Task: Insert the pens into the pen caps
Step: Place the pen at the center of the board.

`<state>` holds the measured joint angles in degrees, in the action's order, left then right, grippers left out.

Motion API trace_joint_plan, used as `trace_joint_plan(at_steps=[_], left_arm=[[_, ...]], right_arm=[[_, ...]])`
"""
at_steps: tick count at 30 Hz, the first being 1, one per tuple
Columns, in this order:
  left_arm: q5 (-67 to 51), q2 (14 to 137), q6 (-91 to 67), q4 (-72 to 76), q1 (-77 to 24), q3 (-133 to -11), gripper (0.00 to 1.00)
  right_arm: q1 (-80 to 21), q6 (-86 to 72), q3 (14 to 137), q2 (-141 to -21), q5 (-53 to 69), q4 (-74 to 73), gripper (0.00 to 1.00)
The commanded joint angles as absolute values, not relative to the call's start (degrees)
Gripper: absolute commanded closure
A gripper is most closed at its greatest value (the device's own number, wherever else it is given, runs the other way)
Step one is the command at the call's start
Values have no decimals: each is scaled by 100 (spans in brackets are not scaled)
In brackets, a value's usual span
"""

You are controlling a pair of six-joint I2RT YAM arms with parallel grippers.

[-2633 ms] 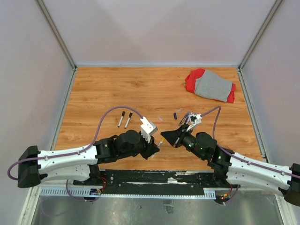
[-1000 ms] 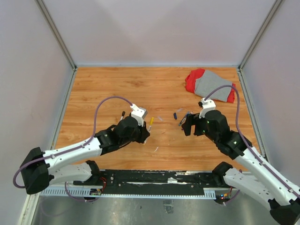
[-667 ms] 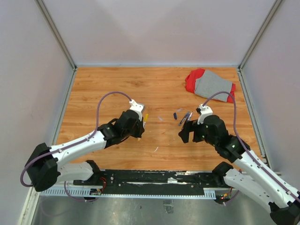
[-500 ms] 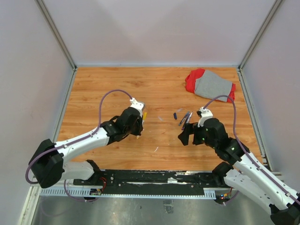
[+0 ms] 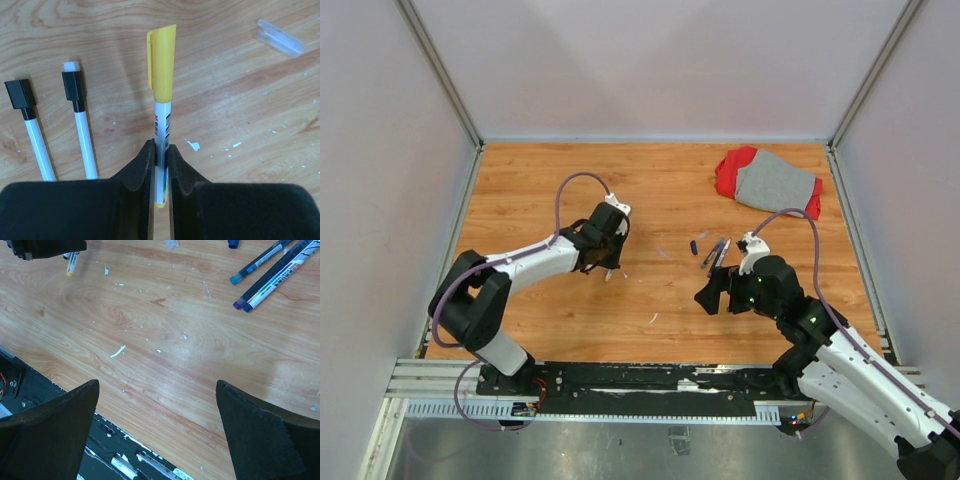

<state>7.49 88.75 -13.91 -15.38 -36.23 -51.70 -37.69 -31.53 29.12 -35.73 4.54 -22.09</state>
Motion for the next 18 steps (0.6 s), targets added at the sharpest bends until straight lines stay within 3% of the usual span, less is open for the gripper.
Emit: trace_joint_plan(at_steps=[1, 18], left_arm=[[727, 9197, -1262, -1961, -3472, -5570, 100], [1129, 9852, -1635, -2652, -3428, -5922, 98]], right_arm=[[-3683, -3245, 2798, -3496, 658, -2108, 0], [-3678, -3432, 2706, -3715, 567, -2267, 0]])
